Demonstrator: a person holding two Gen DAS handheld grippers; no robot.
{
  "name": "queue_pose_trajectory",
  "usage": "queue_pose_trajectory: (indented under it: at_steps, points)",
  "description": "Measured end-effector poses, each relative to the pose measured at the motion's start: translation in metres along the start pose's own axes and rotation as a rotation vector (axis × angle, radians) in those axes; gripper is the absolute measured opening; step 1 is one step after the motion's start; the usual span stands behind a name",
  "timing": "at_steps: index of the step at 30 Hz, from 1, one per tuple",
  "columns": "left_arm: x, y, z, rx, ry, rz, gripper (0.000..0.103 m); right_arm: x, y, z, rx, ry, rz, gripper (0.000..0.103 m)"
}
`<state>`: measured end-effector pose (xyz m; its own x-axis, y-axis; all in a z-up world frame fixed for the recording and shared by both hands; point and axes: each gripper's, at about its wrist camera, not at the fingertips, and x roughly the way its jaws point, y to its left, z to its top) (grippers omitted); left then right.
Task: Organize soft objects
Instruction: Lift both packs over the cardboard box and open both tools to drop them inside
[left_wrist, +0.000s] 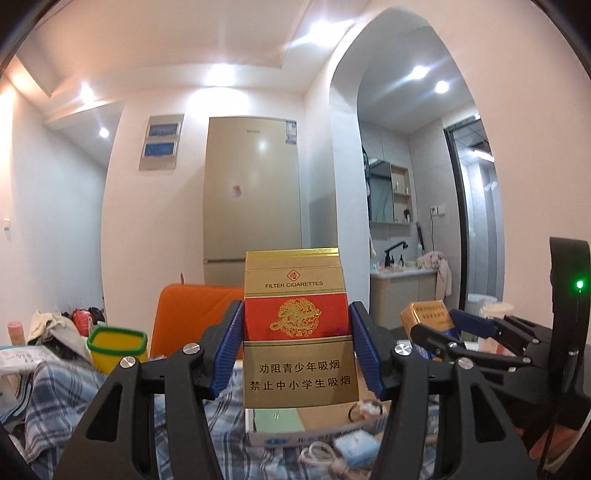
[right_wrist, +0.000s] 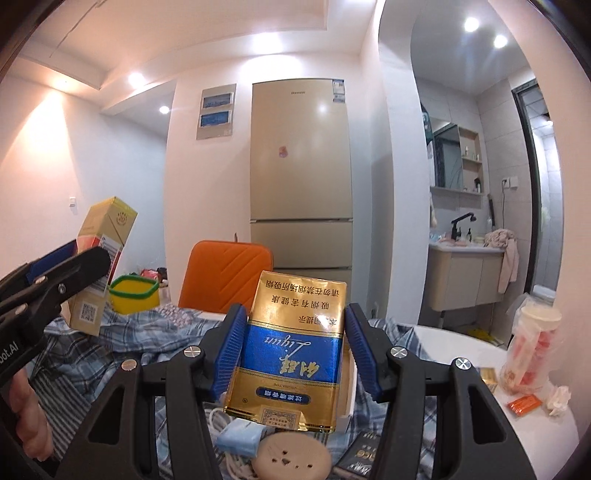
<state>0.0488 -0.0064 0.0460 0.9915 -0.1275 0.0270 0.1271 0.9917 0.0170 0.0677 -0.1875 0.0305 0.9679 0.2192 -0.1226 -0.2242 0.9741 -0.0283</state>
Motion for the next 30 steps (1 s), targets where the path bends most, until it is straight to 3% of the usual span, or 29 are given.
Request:
queue_pose_trajectory:
  at_steps: [8, 13, 15, 22, 24, 30]
  points:
    - [0.02, -0.003, 0.002, -0.004, -0.07, 0.05, 0.055, 0.022, 0.0, 0.024, -0.03, -0.047, -0.054, 0.057]
    - [0.038, -0.003, -0.005, -0.015, -0.098, 0.029, 0.055, 0.044, 0.003, 0.017, -0.024, -0.11, -0.062, 0.057]
    - [0.046, -0.001, -0.009, -0.036, -0.101, 0.039, 0.055, 0.06, 0.006, 0.012, -0.03, -0.095, -0.07, 0.057]
    - [0.074, 0.001, -0.04, 0.005, -0.02, 0.071, 0.055, 0.089, 0.002, -0.016, -0.008, -0.032, -0.066, 0.057]
    - [0.084, 0.003, -0.046, -0.018, 0.038, 0.054, 0.055, 0.094, -0.001, -0.018, 0.002, -0.017, -0.066, 0.057]
    - [0.095, 0.007, -0.05, -0.048, 0.099, 0.072, 0.055, 0.107, -0.006, -0.025, 0.01, 0.04, -0.052, 0.057]
